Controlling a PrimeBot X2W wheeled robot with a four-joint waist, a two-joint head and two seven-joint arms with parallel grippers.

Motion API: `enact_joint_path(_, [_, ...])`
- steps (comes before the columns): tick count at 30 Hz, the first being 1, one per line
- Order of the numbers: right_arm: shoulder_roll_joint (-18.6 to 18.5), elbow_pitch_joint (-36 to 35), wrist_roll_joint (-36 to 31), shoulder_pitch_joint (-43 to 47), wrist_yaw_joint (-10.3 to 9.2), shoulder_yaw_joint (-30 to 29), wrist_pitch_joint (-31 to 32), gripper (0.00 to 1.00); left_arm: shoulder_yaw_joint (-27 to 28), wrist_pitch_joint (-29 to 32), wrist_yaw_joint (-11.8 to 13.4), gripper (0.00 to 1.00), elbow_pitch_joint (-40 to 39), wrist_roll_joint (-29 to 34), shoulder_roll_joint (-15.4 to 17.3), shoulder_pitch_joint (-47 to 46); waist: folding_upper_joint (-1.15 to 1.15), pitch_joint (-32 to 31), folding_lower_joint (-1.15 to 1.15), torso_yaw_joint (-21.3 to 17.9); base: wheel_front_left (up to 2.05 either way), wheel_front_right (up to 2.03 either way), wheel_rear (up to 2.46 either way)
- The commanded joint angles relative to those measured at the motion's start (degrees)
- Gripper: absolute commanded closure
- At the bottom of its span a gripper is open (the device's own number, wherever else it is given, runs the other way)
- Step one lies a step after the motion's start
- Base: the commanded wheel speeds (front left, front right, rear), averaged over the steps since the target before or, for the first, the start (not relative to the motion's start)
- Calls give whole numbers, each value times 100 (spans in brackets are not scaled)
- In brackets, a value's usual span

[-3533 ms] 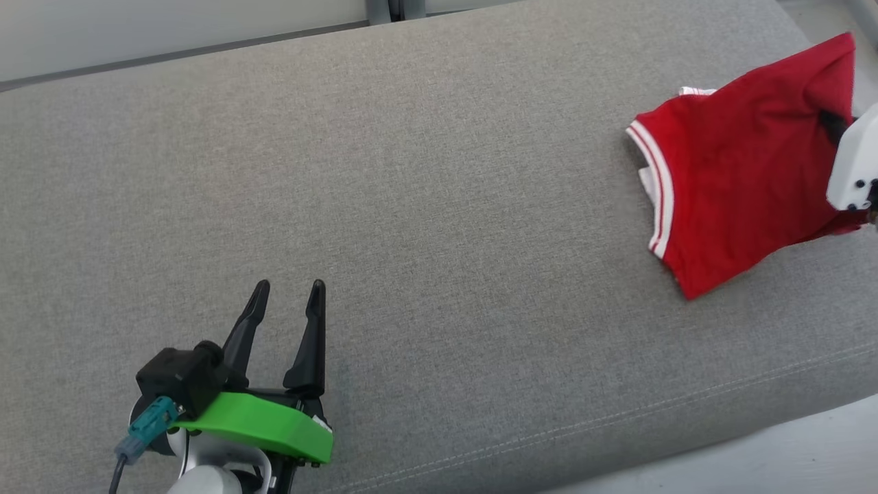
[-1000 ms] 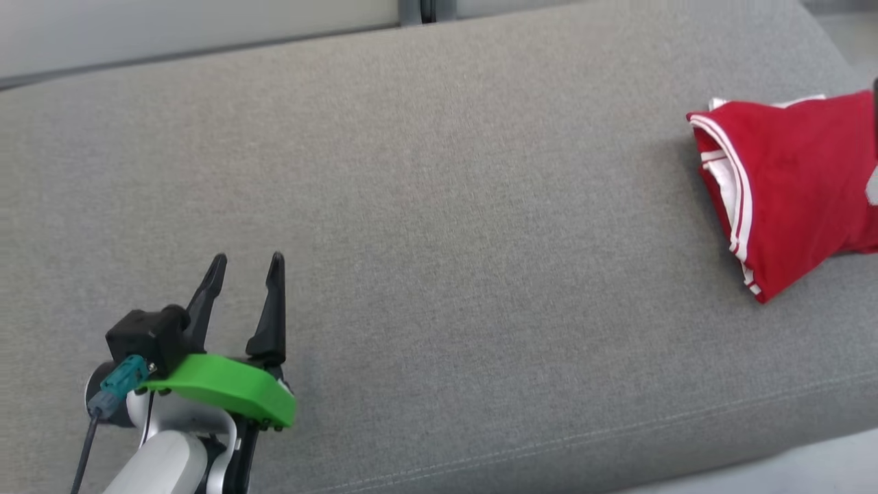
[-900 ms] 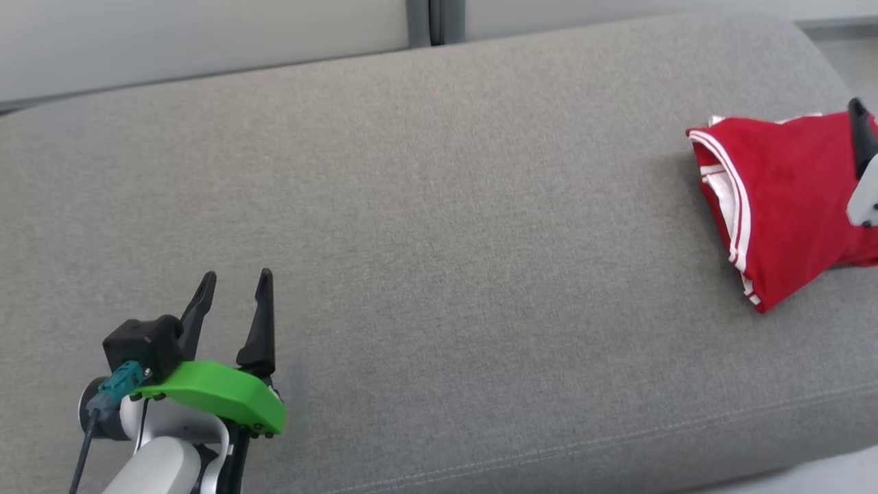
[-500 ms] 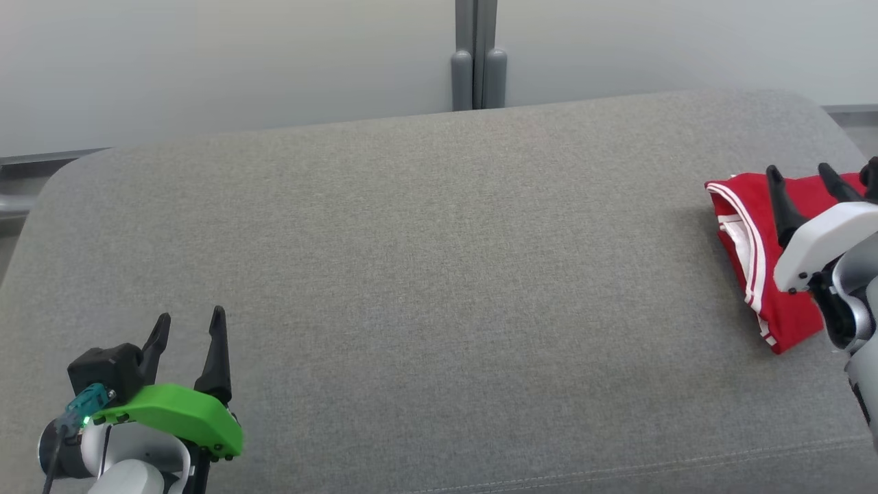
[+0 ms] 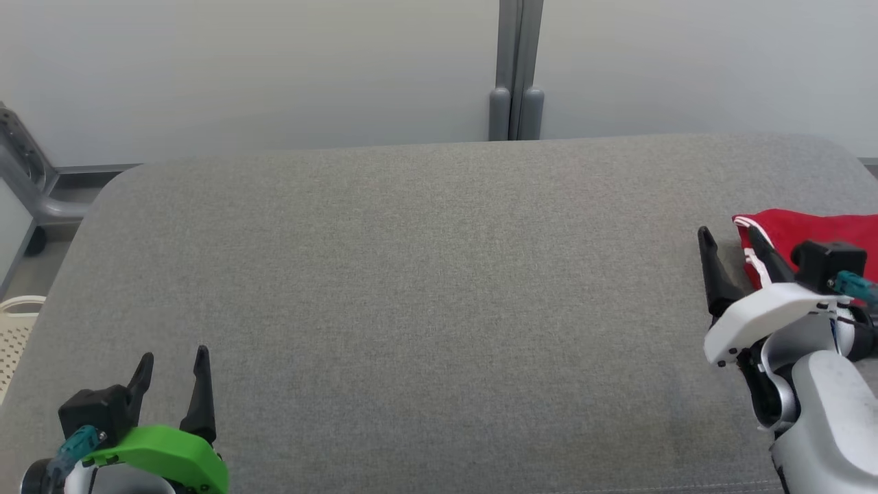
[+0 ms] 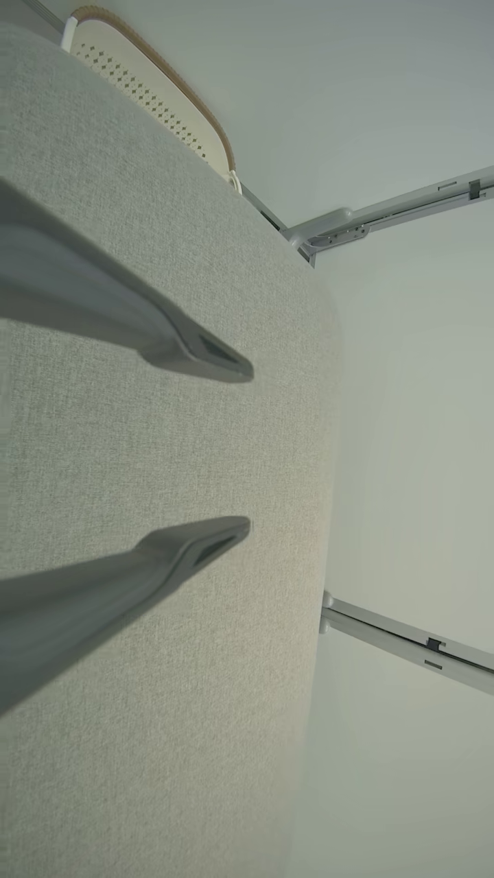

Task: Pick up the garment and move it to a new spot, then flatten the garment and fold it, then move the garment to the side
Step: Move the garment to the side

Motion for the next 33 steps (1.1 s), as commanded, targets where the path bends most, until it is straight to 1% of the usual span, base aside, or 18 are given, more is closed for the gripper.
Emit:
enact_joint_path(1, [81, -91, -71, 144, -5, -75, -47, 0, -3, -30, 10, 0, 10, 26, 35, 117, 0, -38, 0, 30, 0, 0, 0])
enact_joint_path(3, [346, -305, -168, 324, -4, -212, -47, 0, -10, -56, 52, 0, -28, 19, 12, 179, 0, -63, 0, 36, 0, 0, 0])
enact_joint_path(6, [623, -596, -367, 599, -4, -347, 6, 0, -25, -70, 92, 0, -98, -6, -33, 255, 0, -99, 0, 47, 0, 0, 0])
enact_joint_path(11, [883, -1004, -638, 945, -4, -248, 127, 0, -45, -138, 149, 0, -152, 3, -85, 366, 0, -154, 0, 33, 0, 0, 0])
enact_joint_path(20, [1007, -1487, -953, 1556, -4, -32, 233, 0, -169, -153, 211, 0, -203, 68, -161, 435, 0, -199, 0, 31, 0, 0, 0])
enact_joint_path(27, [1013, -1625, -726, 1839, -4, 194, 184, 0, -223, -167, 236, 0, -208, 96, -169, 486, 0, -182, 0, 2, 0, 0, 0])
enact_joint_path(33, [1013, -1608, -565, 1941, -4, 195, 73, 0, -193, -218, 312, 0, -227, 107, -174, 556, 0, -182, 0, -1, 0, 0, 0])
